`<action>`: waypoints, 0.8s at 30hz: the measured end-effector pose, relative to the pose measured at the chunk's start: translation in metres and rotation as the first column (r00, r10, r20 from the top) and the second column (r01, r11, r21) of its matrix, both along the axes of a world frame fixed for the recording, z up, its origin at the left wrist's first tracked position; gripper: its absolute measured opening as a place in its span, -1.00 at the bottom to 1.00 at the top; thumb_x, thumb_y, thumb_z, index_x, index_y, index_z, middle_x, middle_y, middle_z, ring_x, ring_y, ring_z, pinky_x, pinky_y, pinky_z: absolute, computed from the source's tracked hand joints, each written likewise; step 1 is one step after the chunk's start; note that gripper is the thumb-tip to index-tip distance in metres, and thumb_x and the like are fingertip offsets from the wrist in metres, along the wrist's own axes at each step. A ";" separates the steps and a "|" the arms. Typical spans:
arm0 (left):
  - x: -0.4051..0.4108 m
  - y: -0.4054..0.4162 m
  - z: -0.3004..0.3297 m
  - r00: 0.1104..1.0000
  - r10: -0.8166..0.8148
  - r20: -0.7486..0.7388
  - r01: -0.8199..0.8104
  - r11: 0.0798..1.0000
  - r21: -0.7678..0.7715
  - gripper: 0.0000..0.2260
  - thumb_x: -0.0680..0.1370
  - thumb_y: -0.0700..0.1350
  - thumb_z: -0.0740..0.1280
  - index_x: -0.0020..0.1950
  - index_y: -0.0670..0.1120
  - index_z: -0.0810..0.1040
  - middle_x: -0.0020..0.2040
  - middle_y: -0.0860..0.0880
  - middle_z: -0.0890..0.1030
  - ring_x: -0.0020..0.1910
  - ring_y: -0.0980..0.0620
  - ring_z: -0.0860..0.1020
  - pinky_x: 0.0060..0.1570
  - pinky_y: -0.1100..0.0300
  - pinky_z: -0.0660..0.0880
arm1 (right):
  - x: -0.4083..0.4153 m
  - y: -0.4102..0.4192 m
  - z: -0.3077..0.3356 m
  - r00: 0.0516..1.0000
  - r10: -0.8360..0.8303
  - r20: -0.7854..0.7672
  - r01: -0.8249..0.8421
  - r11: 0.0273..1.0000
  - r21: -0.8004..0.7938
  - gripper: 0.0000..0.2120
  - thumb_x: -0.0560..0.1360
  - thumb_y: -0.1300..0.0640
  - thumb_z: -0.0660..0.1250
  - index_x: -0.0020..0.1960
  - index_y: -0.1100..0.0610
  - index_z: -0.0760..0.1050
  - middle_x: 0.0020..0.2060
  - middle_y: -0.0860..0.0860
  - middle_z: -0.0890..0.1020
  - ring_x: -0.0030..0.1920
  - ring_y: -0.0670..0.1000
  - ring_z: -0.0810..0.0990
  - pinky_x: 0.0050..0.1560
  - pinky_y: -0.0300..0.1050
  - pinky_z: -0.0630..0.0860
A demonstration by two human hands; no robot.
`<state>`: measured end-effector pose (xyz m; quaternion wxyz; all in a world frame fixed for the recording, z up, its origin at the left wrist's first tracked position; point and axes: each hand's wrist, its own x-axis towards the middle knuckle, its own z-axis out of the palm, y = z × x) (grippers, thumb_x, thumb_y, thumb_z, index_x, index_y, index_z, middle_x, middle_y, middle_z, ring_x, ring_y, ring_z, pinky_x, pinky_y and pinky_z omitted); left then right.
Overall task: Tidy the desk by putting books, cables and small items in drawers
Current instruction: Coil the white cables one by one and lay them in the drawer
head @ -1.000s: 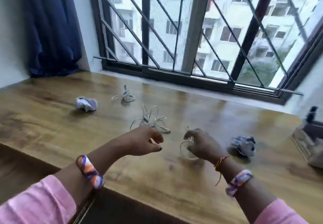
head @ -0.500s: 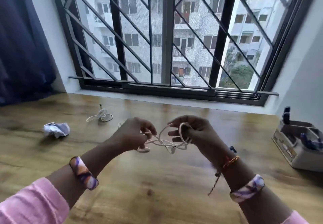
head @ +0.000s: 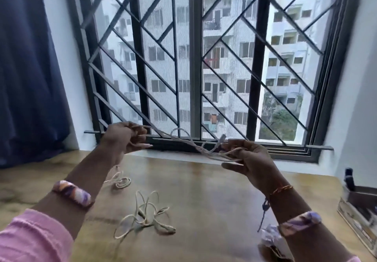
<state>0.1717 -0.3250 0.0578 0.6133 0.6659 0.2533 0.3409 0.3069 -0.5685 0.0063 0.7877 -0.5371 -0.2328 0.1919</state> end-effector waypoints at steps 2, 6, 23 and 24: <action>0.006 0.004 0.007 0.962 -0.180 -0.203 0.192 0.981 0.040 -0.82 0.54 -0.39 0.16 -0.13 -0.17 0.48 -0.28 -0.12 0.63 -0.40 0.02 0.56 -0.47 0.20 0.55 | 0.004 0.000 0.010 0.999 0.035 0.029 -0.035 0.999 0.003 -0.76 0.45 0.48 0.20 -0.09 0.23 0.55 -0.25 0.12 0.66 -0.27 0.07 0.68 -0.36 -0.03 0.62; 0.011 0.001 0.016 0.590 -0.089 -0.803 0.644 0.652 0.400 -0.57 0.27 0.13 0.46 -0.02 -0.09 0.48 -0.05 -0.08 0.58 -0.13 0.03 0.57 -0.13 0.14 0.49 | 0.004 0.004 0.036 0.990 0.096 0.101 -0.102 0.993 0.054 -0.81 0.49 0.42 0.22 -0.02 0.25 0.56 -0.17 0.19 0.65 -0.20 0.21 0.64 -0.31 0.04 0.64; 0.094 -0.007 0.100 0.974 0.074 0.215 -0.203 -0.139 0.969 -0.84 0.53 -0.18 0.29 0.08 -0.16 0.57 -0.41 -0.08 0.57 -0.51 0.04 0.54 -0.44 0.25 0.52 | 0.038 0.063 0.168 0.935 0.261 0.239 -0.291 0.951 0.100 -0.66 0.43 0.57 0.15 0.16 0.38 0.44 0.15 0.30 0.51 -0.09 0.18 0.62 -0.15 -0.02 0.65; 0.094 -0.004 0.104 0.964 0.090 0.251 -0.235 -0.156 0.959 -0.84 0.50 -0.20 0.33 0.06 -0.17 0.57 -0.45 -0.06 0.54 -0.55 0.08 0.47 -0.48 0.32 0.43 | 0.040 0.064 0.170 0.938 0.241 0.247 -0.265 0.962 0.067 -0.69 0.44 0.56 0.15 0.13 0.38 0.46 0.14 0.30 0.53 -0.13 0.16 0.64 -0.18 -0.04 0.65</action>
